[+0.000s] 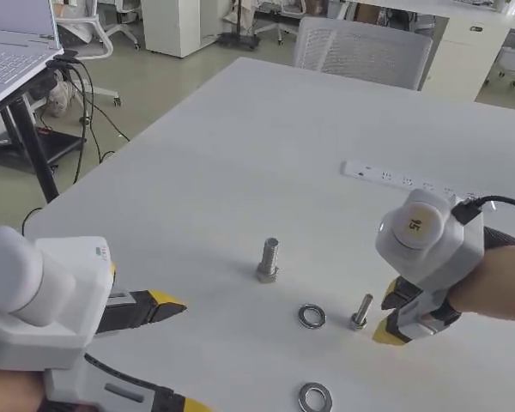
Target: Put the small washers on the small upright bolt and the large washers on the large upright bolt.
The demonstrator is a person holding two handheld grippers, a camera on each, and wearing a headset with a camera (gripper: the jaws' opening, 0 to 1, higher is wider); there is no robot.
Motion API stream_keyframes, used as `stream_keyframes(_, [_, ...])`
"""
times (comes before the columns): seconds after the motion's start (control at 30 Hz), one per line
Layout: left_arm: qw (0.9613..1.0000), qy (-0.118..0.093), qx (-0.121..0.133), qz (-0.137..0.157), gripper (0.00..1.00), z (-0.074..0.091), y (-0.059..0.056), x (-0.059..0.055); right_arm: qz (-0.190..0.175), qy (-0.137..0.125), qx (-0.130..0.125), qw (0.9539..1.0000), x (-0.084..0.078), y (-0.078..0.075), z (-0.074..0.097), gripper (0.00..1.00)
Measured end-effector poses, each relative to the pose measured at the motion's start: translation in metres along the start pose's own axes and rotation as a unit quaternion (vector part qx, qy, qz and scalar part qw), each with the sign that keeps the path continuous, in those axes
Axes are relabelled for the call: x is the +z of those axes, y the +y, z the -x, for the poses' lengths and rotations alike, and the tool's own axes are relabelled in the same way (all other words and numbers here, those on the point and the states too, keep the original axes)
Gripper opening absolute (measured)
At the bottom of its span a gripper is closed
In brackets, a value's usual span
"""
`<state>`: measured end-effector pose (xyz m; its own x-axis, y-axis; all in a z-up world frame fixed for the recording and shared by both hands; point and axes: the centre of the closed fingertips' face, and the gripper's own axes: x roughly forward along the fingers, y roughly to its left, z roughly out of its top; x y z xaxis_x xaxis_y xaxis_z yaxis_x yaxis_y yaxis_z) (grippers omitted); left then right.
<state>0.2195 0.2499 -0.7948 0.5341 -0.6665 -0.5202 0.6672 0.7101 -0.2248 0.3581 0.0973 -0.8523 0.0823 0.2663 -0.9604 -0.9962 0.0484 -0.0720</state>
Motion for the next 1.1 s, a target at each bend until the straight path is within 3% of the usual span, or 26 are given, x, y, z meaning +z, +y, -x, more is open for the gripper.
stream_keyframes(0.73, [1.0000, -0.006, 0.001, -0.005, 0.87, 0.000, 0.001, 0.005, -0.010, -0.016, 0.009, 0.9998, 0.002, 0.024, 0.011, 0.29])
stream_keyframes(1.1, [0.9999, -0.013, 0.001, -0.009, 0.87, 0.002, 0.000, 0.008, -0.004, -0.027, 0.034, 0.9990, 0.019, 0.054, 0.011, 0.28])
